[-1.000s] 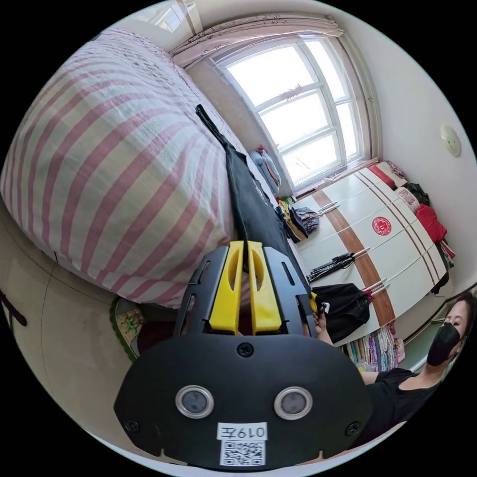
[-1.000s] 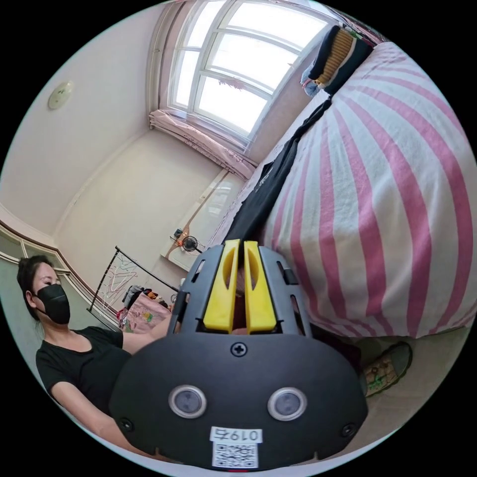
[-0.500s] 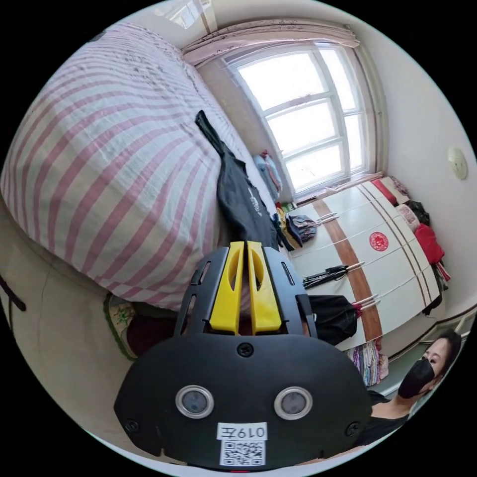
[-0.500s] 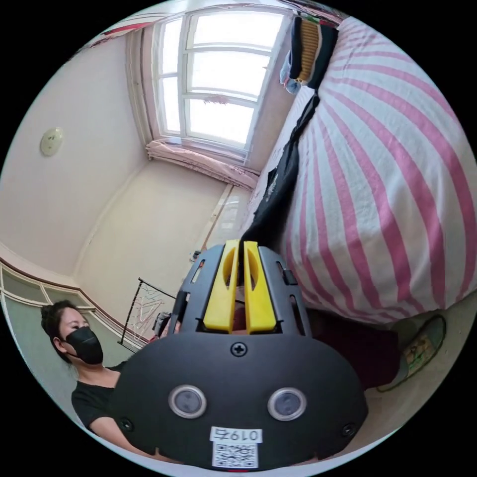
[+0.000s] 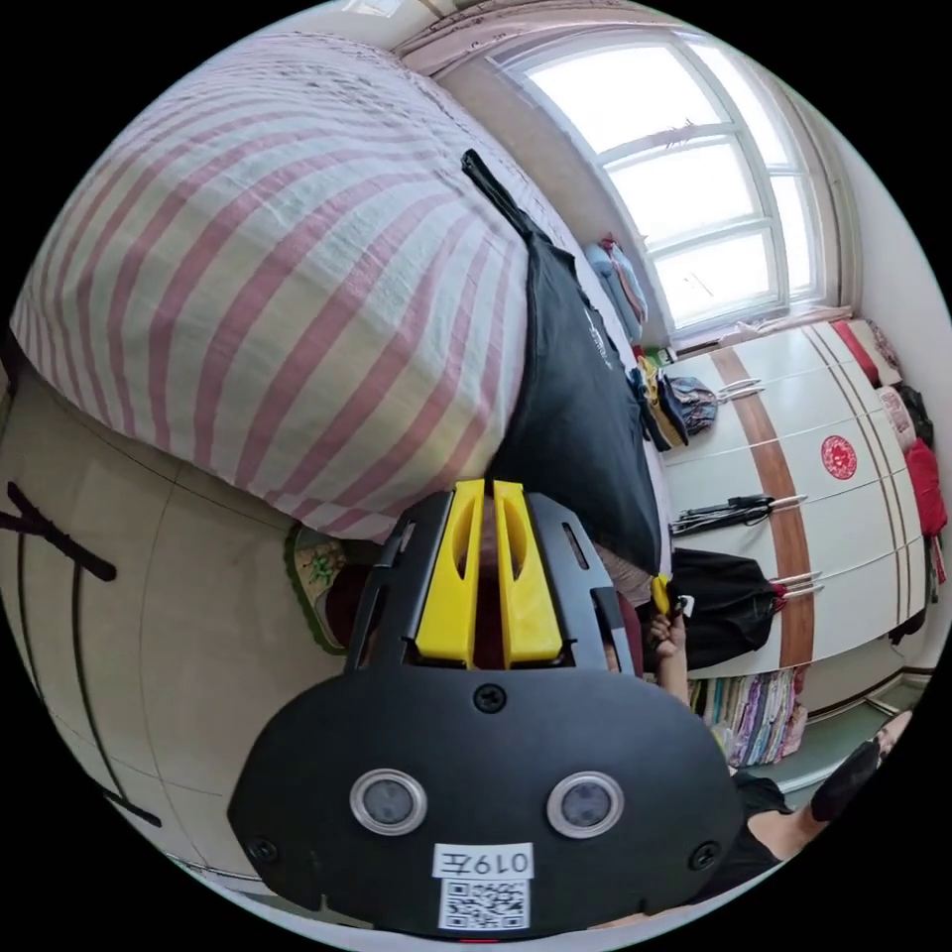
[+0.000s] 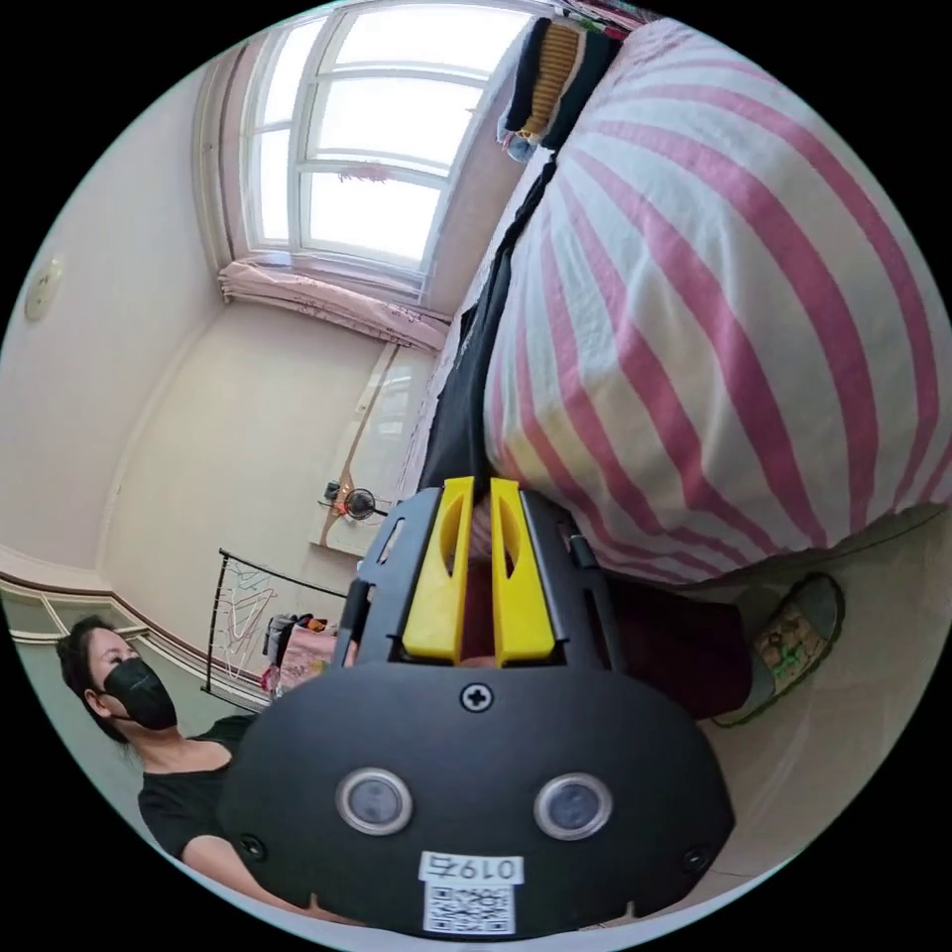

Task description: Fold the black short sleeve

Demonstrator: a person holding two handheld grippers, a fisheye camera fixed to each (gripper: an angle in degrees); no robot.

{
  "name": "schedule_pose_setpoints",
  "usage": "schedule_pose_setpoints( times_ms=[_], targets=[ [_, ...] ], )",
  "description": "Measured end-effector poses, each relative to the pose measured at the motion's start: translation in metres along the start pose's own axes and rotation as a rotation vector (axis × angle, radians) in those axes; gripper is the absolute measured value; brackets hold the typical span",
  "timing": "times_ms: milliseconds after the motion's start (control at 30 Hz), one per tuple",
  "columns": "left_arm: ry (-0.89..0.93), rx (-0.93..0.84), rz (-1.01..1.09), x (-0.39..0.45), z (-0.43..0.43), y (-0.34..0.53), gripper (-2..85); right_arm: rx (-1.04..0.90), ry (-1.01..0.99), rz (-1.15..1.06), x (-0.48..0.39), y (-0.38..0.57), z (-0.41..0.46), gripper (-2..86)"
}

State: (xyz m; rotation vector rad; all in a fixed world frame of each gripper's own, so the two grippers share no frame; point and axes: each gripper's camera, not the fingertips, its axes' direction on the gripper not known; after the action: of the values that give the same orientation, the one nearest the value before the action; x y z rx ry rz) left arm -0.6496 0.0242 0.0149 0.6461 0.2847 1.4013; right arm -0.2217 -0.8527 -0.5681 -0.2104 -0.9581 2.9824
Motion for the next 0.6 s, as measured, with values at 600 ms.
schedule_pose_setpoints(
  times_ms=[600],
  targets=[
    [-0.190,0.518,0.811,0.291,0.167,-0.061,1.0,0.101,-0.049,-0.982,-0.306,-0.189,0.206,-0.5]
  ],
)
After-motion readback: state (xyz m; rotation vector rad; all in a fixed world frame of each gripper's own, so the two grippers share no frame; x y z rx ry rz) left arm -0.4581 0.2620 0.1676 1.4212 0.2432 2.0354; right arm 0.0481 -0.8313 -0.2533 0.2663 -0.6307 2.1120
